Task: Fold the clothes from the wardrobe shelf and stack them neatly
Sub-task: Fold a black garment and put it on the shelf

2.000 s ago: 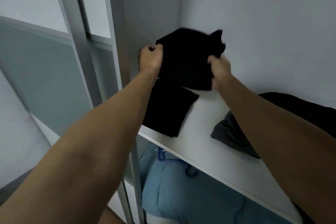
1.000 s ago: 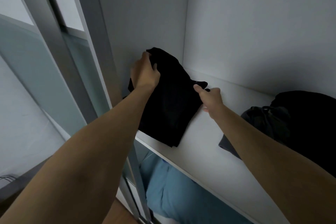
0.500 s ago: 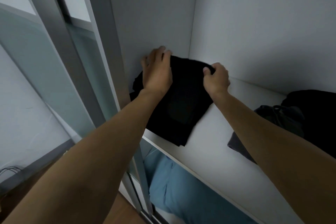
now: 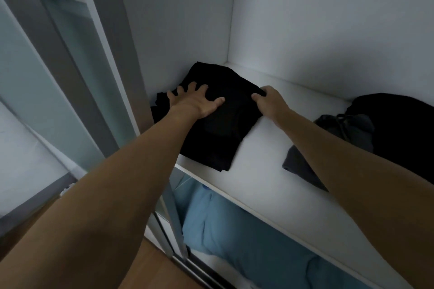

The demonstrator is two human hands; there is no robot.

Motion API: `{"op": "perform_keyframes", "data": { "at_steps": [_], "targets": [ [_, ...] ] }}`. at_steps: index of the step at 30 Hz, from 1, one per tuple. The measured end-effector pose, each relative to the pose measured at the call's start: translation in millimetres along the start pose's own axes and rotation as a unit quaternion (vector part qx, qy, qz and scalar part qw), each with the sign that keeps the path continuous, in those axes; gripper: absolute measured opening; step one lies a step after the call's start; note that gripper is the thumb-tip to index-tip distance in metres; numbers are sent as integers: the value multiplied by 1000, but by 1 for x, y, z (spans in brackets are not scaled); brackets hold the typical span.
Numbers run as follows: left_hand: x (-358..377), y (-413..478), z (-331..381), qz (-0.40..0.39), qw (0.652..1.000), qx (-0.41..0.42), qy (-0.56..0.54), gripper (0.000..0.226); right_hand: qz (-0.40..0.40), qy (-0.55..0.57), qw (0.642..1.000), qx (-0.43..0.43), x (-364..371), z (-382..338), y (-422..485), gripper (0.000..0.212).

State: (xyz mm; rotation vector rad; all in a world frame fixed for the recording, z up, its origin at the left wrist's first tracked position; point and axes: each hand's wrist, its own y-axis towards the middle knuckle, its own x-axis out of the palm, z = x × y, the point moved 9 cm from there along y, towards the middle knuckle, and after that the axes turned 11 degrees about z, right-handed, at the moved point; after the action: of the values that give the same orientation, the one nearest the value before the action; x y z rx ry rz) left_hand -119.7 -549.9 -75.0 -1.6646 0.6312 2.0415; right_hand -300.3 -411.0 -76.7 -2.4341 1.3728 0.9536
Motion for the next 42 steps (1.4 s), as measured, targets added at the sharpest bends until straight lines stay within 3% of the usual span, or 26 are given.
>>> {"op": "perform_keyframes", "data": {
  "at_steps": [3,6,10,14,19,24,26,28,32,35,39,42],
  "targets": [
    [-10,-1,18,1,1000,8,-15,77,17,10,999,-32,-28,4,-12,9],
    [-22,-8,61,39,996,48,-68,65,57,60,996,-23,-76,15,-23,24],
    [-25,-33,150,65,980,150,-113,55,134,64,989,-16,-161,41,-40,21],
    [-14,-79,257,32,943,272,-189,52,203,10,979,-10,-246,80,-63,19],
    [10,-125,351,-35,907,329,-262,55,217,-112,969,28,-327,158,-100,16],
    [35,-144,406,-80,919,320,-216,48,178,-125,969,113,-363,237,-130,50],
    [63,-156,419,-165,923,305,-165,52,195,-106,970,100,-369,247,-135,54],
    [81,-167,425,-197,930,290,-109,56,183,-98,974,95,-368,251,-134,49],
    [87,-182,433,-172,934,310,-39,38,102,-137,982,80,-353,257,-127,41],
    [78,-186,429,-140,945,286,-69,30,144,-162,976,40,-358,256,-123,54],
    [32,-157,397,79,970,202,-107,20,174,-121,976,42,-360,262,-122,50],
    [34,-134,380,33,977,129,-165,34,162,-143,976,24,-352,263,-125,45]
  ]
}}
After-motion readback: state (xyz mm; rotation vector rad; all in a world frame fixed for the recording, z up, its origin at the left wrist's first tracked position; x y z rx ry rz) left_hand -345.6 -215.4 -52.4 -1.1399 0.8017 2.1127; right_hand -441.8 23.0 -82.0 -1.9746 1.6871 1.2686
